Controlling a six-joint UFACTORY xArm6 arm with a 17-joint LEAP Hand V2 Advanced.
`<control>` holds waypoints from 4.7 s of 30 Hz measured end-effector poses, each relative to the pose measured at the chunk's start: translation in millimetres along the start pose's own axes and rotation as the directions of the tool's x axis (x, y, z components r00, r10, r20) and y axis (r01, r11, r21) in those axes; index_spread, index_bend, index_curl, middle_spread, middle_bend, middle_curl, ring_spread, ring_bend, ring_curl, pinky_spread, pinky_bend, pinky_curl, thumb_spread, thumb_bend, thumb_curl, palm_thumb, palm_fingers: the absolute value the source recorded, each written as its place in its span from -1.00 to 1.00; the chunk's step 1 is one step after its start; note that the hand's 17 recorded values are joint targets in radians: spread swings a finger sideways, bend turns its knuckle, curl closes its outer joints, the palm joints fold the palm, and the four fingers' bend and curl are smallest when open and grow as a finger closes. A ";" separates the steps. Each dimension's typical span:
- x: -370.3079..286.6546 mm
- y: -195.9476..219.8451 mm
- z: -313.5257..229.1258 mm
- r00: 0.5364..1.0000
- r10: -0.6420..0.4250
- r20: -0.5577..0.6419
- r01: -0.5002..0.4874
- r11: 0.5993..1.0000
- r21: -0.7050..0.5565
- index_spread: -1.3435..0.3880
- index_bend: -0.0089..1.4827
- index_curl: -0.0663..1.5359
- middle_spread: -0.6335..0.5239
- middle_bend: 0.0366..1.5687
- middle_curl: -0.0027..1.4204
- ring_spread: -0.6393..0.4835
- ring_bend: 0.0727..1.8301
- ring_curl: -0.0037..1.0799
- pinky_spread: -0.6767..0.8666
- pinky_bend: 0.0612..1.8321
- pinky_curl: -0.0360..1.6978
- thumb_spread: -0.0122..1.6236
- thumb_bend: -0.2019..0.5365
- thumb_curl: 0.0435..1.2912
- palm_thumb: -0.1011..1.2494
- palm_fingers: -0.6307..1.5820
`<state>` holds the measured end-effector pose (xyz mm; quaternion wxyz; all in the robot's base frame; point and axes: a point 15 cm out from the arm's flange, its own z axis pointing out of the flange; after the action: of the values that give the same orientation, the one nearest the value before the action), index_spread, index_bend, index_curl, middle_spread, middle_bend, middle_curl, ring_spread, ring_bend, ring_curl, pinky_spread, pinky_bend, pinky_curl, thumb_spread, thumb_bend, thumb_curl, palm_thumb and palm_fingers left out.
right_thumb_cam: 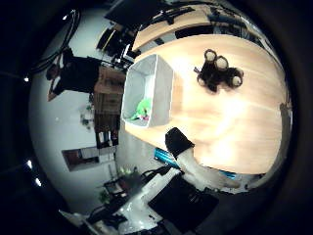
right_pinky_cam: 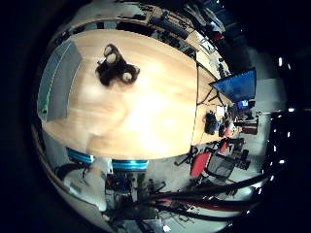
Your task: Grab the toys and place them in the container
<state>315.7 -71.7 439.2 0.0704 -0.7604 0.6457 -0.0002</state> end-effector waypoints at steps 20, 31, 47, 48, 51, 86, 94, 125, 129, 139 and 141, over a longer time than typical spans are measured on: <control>-2.4 0.6 -1.6 1.000 -0.007 -0.004 0.007 1.000 0.006 0.03 -0.76 -0.52 -0.03 -0.75 -0.51 0.17 -0.62 -0.58 0.47 -0.48 -0.72 0.14 -0.54 -0.59 -0.28 -0.18; -1.8 -0.4 -1.3 1.000 -0.006 -0.006 0.006 1.000 0.008 0.03 -0.76 -0.54 -0.03 -0.76 -0.51 0.17 -0.62 -0.58 0.47 -0.48 -0.72 0.15 -0.54 -0.58 -0.28 -0.17; -1.0 -4.5 3.7 1.000 0.002 0.000 -0.002 1.000 0.002 0.03 -0.76 -0.55 -0.03 -0.77 -0.50 0.15 -0.62 -0.59 0.44 -0.51 -0.72 0.15 -0.54 -0.58 -0.28 -0.17; -1.4 -5.5 4.7 1.000 0.001 0.001 -0.001 1.000 0.000 0.03 -0.76 -0.55 -0.03 -0.77 -0.50 0.15 -0.62 -0.59 0.44 -0.51 -0.72 0.15 -0.54 -0.58 -0.28 -0.17; 1.9 -11.7 7.1 1.000 0.001 -0.003 -0.001 1.000 0.009 0.03 -0.77 -0.55 -0.03 -0.77 -0.50 0.15 -0.62 -0.59 0.44 -0.51 -0.72 0.15 -0.54 -0.58 -0.28 -0.17; 65.4 -131.8 147.0 0.998 0.060 0.024 -0.058 0.997 -0.059 0.04 -0.77 -0.55 -0.10 -0.80 -0.50 0.08 -0.61 -0.57 0.36 -0.56 -0.70 0.14 -0.54 -0.58 -0.22 -0.21; 84.3 -148.2 175.1 0.996 0.078 0.034 -0.075 0.993 -0.089 0.05 -0.77 -0.55 -0.09 -0.79 -0.50 0.09 -0.62 -0.57 0.36 -0.57 -0.69 0.14 -0.54 -0.57 -0.19 -0.22; 93.9 -186.2 311.6 0.992 0.090 0.092 -0.064 0.966 -0.252 0.07 -0.82 -0.60 -0.05 -0.78 -0.51 0.03 -0.52 -0.51 0.34 -0.40 -0.63 0.14 -0.53 -0.57 -0.15 -0.18; 95.2 -187.0 316.7 0.990 0.103 0.100 -0.075 0.965 -0.253 0.06 -0.89 -0.67 -0.23 -0.71 -0.49 -0.27 -0.25 -0.43 0.00 -0.15 -0.60 0.16 -0.49 -0.56 -0.07 0.10; 98.0 -190.2 323.2 0.988 0.115 0.099 -0.087 0.964 -0.252 -0.04 -0.53 -0.57 -0.53 -0.14 -0.19 -0.47 0.10 -0.11 -0.58 0.23 -0.41 0.29 -0.47 -0.55 0.21 0.73; 98.9 -190.0 323.3 0.988 0.116 0.099 -0.088 0.964 -0.252 -0.04 -0.45 -0.53 -0.53 -0.05 -0.15 -0.45 0.12 -0.09 -0.59 0.23 -0.41 0.31 -0.46 -0.55 0.24 0.76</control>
<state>548.2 -104.5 130.5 0.0115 -0.7276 0.6741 0.1269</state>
